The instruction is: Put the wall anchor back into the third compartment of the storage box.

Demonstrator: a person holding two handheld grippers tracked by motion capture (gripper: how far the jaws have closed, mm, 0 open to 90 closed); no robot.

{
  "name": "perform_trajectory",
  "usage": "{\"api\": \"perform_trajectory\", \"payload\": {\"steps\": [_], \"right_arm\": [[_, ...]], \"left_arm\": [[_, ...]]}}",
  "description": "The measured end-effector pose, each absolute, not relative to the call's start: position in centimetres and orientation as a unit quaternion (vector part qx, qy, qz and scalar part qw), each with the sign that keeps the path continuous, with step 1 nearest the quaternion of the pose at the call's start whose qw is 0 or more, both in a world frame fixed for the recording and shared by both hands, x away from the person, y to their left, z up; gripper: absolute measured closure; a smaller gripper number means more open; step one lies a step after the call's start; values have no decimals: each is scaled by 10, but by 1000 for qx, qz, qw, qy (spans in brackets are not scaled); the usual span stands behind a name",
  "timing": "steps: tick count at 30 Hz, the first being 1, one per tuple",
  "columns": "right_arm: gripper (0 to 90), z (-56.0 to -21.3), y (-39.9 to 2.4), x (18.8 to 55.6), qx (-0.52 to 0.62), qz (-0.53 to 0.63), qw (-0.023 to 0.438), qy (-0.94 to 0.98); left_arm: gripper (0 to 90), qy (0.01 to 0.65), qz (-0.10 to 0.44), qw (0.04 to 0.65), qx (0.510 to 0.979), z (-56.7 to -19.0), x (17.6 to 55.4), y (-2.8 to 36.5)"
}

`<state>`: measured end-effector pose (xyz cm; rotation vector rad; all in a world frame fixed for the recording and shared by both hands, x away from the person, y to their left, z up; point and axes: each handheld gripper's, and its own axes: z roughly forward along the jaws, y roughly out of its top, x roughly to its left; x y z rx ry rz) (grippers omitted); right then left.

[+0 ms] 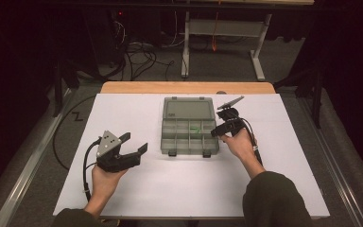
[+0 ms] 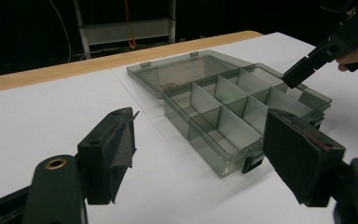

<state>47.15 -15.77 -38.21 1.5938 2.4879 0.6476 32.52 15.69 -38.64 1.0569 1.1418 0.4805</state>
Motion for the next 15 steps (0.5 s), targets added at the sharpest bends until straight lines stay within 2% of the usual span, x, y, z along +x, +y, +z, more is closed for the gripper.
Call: {"api": "perform_trajectory", "payload": {"steps": [15], "right_arm": [[654, -382, -157, 472, 525, 211, 58, 823]], "left_arm": [[261, 511, 214, 687, 471, -382, 347, 147]]}}
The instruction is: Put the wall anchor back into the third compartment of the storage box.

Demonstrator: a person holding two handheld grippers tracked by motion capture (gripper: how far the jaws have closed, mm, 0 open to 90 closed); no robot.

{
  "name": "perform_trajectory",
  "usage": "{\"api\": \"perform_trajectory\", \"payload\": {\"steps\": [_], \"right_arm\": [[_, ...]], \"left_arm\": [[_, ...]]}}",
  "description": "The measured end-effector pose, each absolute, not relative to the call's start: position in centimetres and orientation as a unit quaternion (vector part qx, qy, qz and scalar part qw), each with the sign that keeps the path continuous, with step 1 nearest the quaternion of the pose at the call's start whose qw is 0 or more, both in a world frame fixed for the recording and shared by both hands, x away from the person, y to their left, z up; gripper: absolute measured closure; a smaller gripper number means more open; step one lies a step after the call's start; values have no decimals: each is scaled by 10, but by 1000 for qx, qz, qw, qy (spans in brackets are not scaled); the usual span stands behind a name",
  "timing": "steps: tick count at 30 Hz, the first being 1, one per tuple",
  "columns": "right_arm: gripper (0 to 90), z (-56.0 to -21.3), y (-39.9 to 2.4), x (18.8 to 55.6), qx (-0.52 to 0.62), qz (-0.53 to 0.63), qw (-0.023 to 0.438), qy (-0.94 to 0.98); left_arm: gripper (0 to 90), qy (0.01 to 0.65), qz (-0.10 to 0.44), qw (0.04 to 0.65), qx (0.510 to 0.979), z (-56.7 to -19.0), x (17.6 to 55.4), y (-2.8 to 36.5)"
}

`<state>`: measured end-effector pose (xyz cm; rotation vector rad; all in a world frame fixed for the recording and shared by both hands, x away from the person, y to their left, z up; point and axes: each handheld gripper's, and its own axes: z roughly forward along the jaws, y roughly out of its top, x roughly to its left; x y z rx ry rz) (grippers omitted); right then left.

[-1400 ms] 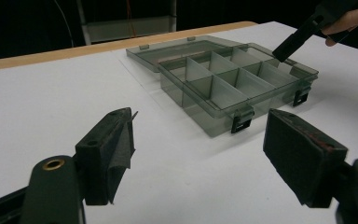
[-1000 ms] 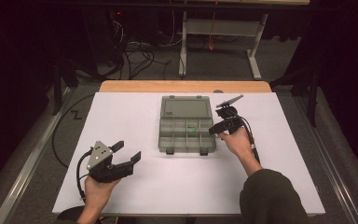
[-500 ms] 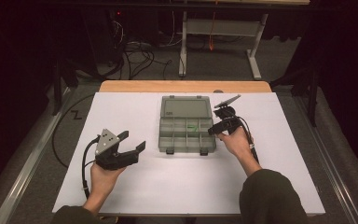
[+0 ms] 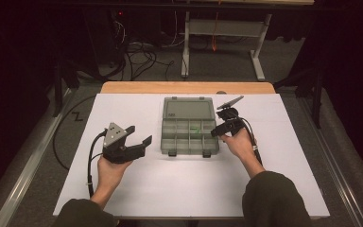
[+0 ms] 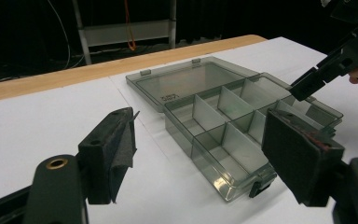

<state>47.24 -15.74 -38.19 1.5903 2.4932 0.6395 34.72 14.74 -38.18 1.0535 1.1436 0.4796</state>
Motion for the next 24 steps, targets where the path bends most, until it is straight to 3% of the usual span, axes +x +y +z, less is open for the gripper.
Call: {"api": "perform_trajectory", "payload": {"steps": [24], "right_arm": [[654, -381, -157, 474, 521, 205, 54, 827]], "left_arm": [[262, 519, 210, 679, 475, -383, 375, 136]]}}
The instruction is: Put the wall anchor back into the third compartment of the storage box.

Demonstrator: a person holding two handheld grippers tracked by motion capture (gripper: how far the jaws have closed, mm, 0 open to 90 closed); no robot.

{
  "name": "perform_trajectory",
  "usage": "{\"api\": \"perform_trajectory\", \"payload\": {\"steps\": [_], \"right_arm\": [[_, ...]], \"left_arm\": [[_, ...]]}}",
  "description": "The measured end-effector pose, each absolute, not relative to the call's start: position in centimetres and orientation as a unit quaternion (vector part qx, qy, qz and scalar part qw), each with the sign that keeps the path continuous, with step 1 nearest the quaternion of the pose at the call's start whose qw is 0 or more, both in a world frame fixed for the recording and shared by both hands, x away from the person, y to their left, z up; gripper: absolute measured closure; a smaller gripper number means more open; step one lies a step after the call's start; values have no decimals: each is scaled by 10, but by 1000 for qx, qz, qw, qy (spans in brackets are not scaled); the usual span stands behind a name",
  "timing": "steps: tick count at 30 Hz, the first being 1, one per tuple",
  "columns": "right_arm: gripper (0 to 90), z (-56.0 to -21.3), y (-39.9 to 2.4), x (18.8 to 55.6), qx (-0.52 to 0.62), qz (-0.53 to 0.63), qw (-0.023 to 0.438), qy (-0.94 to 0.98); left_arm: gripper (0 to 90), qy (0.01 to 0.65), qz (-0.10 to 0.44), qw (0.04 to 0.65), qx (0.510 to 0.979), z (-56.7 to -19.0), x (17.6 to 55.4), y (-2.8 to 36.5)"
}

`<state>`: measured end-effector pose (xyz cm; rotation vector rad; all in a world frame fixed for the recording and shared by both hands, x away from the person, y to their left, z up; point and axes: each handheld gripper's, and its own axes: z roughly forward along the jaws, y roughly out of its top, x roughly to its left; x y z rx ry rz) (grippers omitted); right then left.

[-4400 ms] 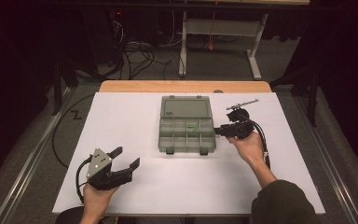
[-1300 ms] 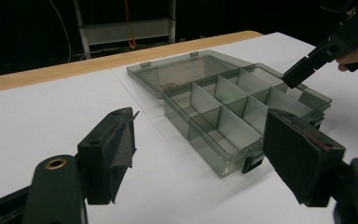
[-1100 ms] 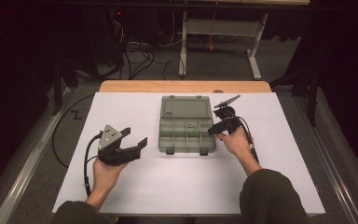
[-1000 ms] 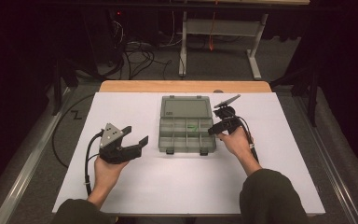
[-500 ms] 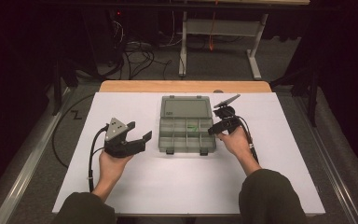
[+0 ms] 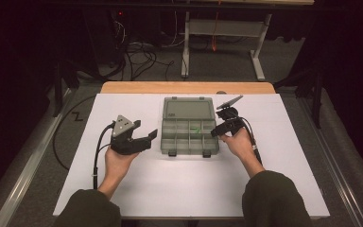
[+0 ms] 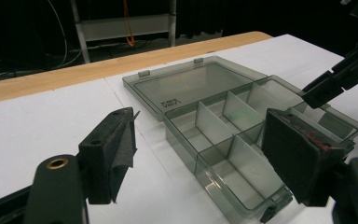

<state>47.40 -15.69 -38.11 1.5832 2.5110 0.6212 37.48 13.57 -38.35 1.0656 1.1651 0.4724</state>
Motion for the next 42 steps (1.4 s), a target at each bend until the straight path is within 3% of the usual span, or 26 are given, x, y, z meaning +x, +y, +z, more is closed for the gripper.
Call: {"api": "perform_trajectory", "payload": {"steps": [42], "right_arm": [[659, -381, -155, 472, 517, 201, 64, 830]], "left_arm": [[269, 547, 207, 660, 472, -375, 437, 118]]}}
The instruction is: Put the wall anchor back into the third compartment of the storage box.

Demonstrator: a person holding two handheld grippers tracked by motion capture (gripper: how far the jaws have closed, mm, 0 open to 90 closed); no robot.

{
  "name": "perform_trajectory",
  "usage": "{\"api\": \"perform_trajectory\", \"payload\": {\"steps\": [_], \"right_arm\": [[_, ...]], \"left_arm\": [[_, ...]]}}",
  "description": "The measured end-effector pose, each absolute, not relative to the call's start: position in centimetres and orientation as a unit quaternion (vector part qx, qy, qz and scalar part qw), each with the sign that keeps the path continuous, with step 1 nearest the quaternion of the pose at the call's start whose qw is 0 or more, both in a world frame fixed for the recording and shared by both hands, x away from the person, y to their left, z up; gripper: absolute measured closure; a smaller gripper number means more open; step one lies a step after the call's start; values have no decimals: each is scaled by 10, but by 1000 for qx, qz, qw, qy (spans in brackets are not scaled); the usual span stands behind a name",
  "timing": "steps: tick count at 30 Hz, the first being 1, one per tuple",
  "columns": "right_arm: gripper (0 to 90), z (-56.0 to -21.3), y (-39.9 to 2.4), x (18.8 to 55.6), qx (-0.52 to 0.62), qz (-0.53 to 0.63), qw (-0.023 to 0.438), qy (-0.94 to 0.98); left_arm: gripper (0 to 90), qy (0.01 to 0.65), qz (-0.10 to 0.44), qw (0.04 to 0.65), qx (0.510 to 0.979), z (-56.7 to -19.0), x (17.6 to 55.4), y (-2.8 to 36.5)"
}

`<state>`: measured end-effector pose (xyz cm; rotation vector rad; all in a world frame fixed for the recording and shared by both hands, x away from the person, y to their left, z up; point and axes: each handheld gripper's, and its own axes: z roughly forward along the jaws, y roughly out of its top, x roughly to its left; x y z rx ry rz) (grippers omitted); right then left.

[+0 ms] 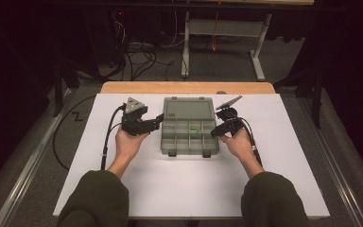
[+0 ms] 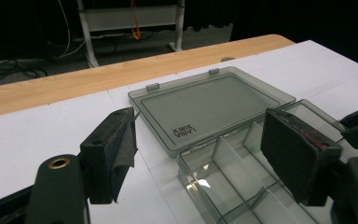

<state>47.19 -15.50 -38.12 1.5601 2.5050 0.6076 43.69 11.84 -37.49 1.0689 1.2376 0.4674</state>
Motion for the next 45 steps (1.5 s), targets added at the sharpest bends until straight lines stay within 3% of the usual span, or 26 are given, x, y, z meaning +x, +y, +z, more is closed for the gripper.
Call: {"api": "perform_trajectory", "payload": {"steps": [45], "right_arm": [[659, -381, -155, 473, 518, 199, 61, 830]], "left_arm": [[275, 607, 177, 590, 502, -377, 502, 92]]}}
